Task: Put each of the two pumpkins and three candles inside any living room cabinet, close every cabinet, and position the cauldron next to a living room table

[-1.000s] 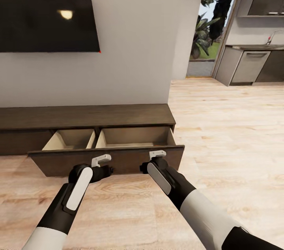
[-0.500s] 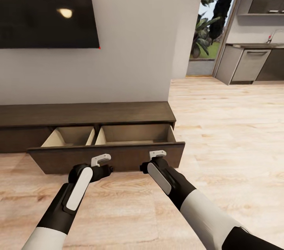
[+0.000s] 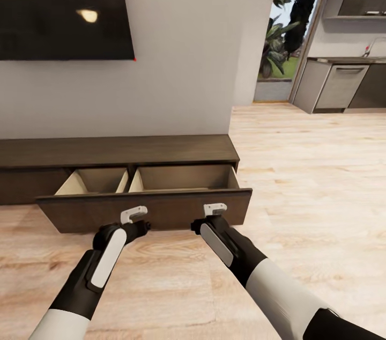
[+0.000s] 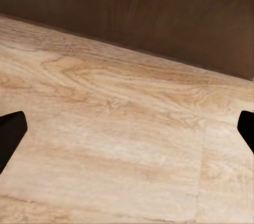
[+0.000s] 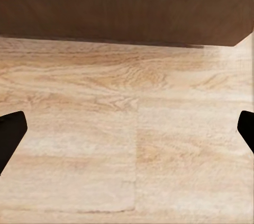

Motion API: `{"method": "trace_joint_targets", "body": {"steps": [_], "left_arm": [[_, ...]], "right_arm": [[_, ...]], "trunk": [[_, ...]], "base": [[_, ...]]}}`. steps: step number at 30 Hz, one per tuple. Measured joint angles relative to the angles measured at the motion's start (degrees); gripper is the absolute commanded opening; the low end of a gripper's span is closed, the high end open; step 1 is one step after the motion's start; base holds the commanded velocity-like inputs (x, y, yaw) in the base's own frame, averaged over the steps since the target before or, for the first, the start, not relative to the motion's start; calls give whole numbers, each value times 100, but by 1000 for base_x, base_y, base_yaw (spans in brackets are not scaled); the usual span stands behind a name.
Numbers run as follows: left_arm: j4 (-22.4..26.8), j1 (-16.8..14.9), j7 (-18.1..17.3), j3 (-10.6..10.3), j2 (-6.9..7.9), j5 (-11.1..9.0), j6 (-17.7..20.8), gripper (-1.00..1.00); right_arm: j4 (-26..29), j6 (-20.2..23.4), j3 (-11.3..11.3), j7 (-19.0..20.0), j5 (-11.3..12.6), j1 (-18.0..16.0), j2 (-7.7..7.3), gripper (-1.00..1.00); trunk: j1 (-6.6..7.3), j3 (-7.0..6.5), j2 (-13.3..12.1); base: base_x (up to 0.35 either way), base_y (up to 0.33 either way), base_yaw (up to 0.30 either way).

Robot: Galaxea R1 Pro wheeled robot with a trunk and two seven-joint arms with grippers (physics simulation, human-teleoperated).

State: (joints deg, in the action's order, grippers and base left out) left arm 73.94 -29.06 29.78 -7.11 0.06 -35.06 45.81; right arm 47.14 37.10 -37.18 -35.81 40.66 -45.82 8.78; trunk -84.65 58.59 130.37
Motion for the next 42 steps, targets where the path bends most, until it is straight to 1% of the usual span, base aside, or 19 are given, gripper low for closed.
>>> {"method": "trace_joint_targets", "body": {"steps": [5,9,12,15,17,21,23,25,26,27,30,32,34,38,42], "left_arm": [[-112,0,-7,4,-27,272,-338,100],[-201,0,-11,1,-35,358,-657,100],[-241,1,-12,-1,-34,379,-752,100],[-258,2,-12,-1,-34,387,-773,100],[-262,1,-12,-2,-34,391,-779,100],[-264,3,-12,-8,-51,386,-782,100],[-264,2,-11,-68,-55,388,-786,100],[-264,10,-7,-160,-41,403,-796,100],[-264,15,-6,-168,-36,405,-809,100],[-264,22,-8,-178,-26,408,-867,100],[-265,51,-6,-204,8,392,-1291,100],[-267,64,-7,-239,19,381,-1430,100],[-289,67,-7,-258,22,380,-1467,100],[-269,60,-45,-277,33,388,-1519,100],[-240,54,-72,-316,39,388,-1543,100]], "right_arm": [[-60,-566,-71,33,17,-2,-12,100],[-84,-746,-110,90,-2,0,-15,100],[-94,-823,-506,87,-241,-1,-7,100],[-88,-955,-629,83,-316,1,-9,100],[-78,-1030,-656,90,-322,-1,-8,100],[-109,-1186,-666,101,-248,6,1,100],[-111,-1483,-670,99,-239,8,-2,100],[-121,-1986,-673,99,-224,9,-11,100],[-124,-2054,-673,99,-217,10,-11,100],[-124,-2146,-674,99,-212,10,-12,100],[-132,-2292,-674,105,-212,10,-13,100],[-134,-2325,-674,107,-249,10,-14,100],[-137,-2378,-674,107,-266,10,-17,100],[-255,-2758,-702,157,-272,10,-18,100],[-494,-2961,-765,527,-354,10,-14,100]], "trunk": [[-110,90,201],[-198,162,361],[-264,215,481],[-330,269,602],[-373,305,682],[-461,377,842],[-505,413,923],[-549,449,1003],[-571,467,1043],[-593,485,1083],[-659,539,1203],[-703,575,1283],[-709,619,1287],[-719,707,1292],[-730,796,1298]], "base": [[0,0,0],[0,0,0],[0,0,0],[0,0,0],[0,0,0],[0,0,0],[0,0,0],[0,0,0],[0,0,0],[0,0,0],[0,0,0],[0,0,0],[0,0,0],[0,0,0],[0,0,0]]}}
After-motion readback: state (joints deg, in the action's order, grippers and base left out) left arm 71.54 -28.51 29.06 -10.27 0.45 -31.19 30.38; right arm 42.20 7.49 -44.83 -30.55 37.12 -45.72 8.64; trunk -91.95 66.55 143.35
